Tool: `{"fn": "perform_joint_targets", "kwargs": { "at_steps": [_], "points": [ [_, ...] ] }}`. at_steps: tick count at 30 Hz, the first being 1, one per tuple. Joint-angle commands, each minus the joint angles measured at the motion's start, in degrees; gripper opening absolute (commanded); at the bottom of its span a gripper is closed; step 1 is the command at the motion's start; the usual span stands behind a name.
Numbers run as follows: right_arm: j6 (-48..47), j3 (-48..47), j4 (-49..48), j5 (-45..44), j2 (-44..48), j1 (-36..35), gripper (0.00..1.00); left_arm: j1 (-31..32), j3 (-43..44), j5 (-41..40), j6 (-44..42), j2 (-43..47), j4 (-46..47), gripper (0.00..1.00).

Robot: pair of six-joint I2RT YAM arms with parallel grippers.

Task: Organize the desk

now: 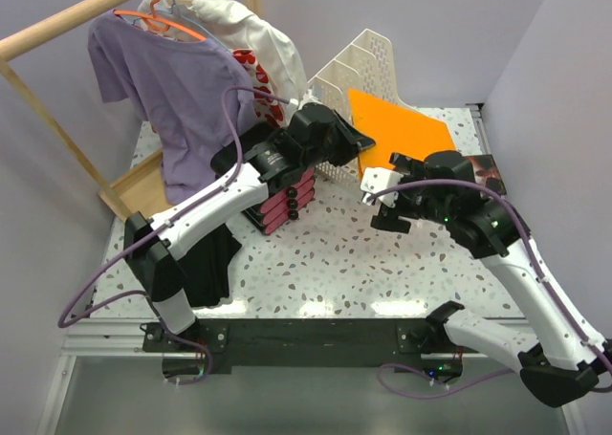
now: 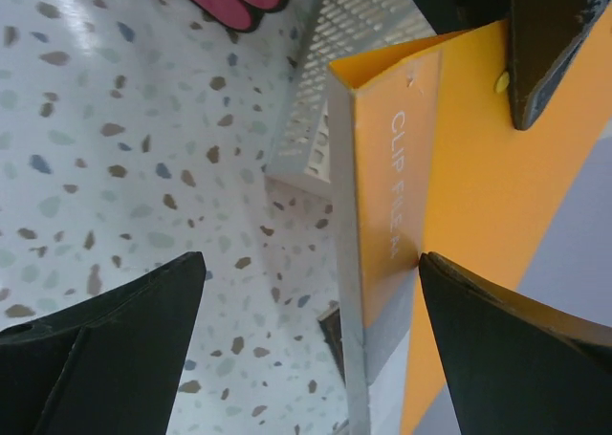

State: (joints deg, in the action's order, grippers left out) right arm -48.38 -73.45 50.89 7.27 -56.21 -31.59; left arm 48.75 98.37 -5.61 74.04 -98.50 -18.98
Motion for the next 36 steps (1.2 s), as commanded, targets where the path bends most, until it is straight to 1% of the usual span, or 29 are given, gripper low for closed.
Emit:
{"fn": "perform_joint_targets", "kwargs": {
  "at_steps": [1,2,4,5,10,12,13,14,15,17,18,19,20,21,22,23,24,25,26,27,29,30,32,33,35,36],
  "points": [
    [-0.30,4.54,-16.69,-18.94,-0.13,-1.80,0.92,0.03,4.91,2.01,2.87,0.59,1.67,0.00],
    [-0.57,4.46,-17.66,-20.78,-0.83,-1.89,0.83,0.03,4.82,1.39,2.78,0.85,1.58,0.00],
    [-0.40,4.37,-17.85,-22.20,-1.80,-1.98,0.71,-0.06,4.29,1.04,2.51,1.73,1.58,0.00],
    [-0.40,4.54,-18.46,-23.69,-2.06,-2.07,0.63,0.03,4.03,0.95,2.51,1.99,1.75,0.00],
    [-1.63,7.35,-21.80,-26.87,-1.89,-2.95,0.48,-0.06,1.92,1.04,2.60,3.40,2.72,0.00],
    [-1.19,7.71,-21.37,-26.08,-2.06,-2.95,0.32,-0.06,0.87,1.47,2.60,4.19,3.25,0.00],
    [-0.23,7.01,-20.75,-25.29,-2.15,-2.95,0.21,-0.15,0.51,1.65,2.43,4.45,4.12,0.00],
    [0.82,6.31,-18.31,-24.15,-2.24,-2.95,0.00,-0.24,0.25,2.52,1.99,4.89,4.83,0.00],
    [2.05,5.43,-17.24,-21.27,-2.16,-3.03,0.00,-0.58,-0.71,3.05,1.64,5.68,5.53,0.00],
    [4.69,3.67,-15.75,-19.14,-0.67,-2.77,0.00,-1.29,-2.47,5.33,-0.38,7.26,9.39,0.14],
    [5.31,2.80,-14.87,-18.09,-0.05,-2.51,0.00,-2.07,-4.91,6.56,-1.26,9.27,11.06,0.35],
    [6.53,0.18,-13.73,-15.99,0.74,-1.81,0.00,-2.60,-6.24,7.53,-3.44,10.42,14.55,0.45],
    [7.15,-1.42,-11.11,-14.75,1.01,-1.20,0.00,-2.96,-7.30,9.28,-4.68,11.65,15.89,0.55],
    [7.68,-3.00,-9.95,-13.43,1.27,-0.41,0.00,-3.74,-9.40,9.99,-6.00,14.01,16.95,0.69],
    [8.82,-5.62,-8.98,-10.20,1.62,1.69,0.00,-4.01,-10.38,10.52,-8.71,15.17,18.01,0.76],
    [9.18,-6.78,-7.40,-8.78,1.80,2.84,0.00,-4.45,-12.04,11.75,-10.22,17.53,19.93,0.80],
    [10.05,-7.92,-6.61,-7.37,1.89,5.46,0.00,-4.98,-12.75,12.19,-13.02,18.68,20.65,0.86],
    [10.41,-9.59,-6.08,-6.83,1.89,6.62,0.00,-5.42,-13.54,12.72,-14.61,19.91,21.00,0.88],
    [10.76,-10.22,-5.20,-4.48,1.63,7.50,0.00,-5.68,-14.16,12.73,-15.84,22.01,20.57,0.90],
    [11.46,-10.66,-4.93,-4.11,1.54,8.56,0.00,-6.21,-15.04,12.81,-19.08,23.16,20.04,0.93],
    [12.51,-11.45,-5.54,-4.02,1.10,9.18,0.00,-6.65,-15.49,12.99,-23.39,26.23,19.08,0.94],
    [13.13,-11.71,-5.98,-4.10,1.01,9.88,0.00,-6.74,-16.10,13.08,-27.42,27.38,19.07,0.97],
    [15.76,-13.03,-7.99,-3.84,0.49,10.76,0.00,-6.83,-17.06,13.78,-32.27,30.89,16.18,0.97],
    [17.95,-13.64,-8.61,-3.06,-0.39,11.90,0.00,-6.83,-17.94,13.78,-36.82,32.04,14.34,0.99],
    [20.33,-16.28,-10.89,-2.44,-1.71,12.69,0.00,-6.83,-20.39,14.13,-41.94,36.07,12.58,1.00],
    [22.78,-17.24,-11.86,-2.17,-3.19,13.57,0.00,-6.83,-21.54,13.96,-46.48,37.57,10.57,1.00]
  ]
}}
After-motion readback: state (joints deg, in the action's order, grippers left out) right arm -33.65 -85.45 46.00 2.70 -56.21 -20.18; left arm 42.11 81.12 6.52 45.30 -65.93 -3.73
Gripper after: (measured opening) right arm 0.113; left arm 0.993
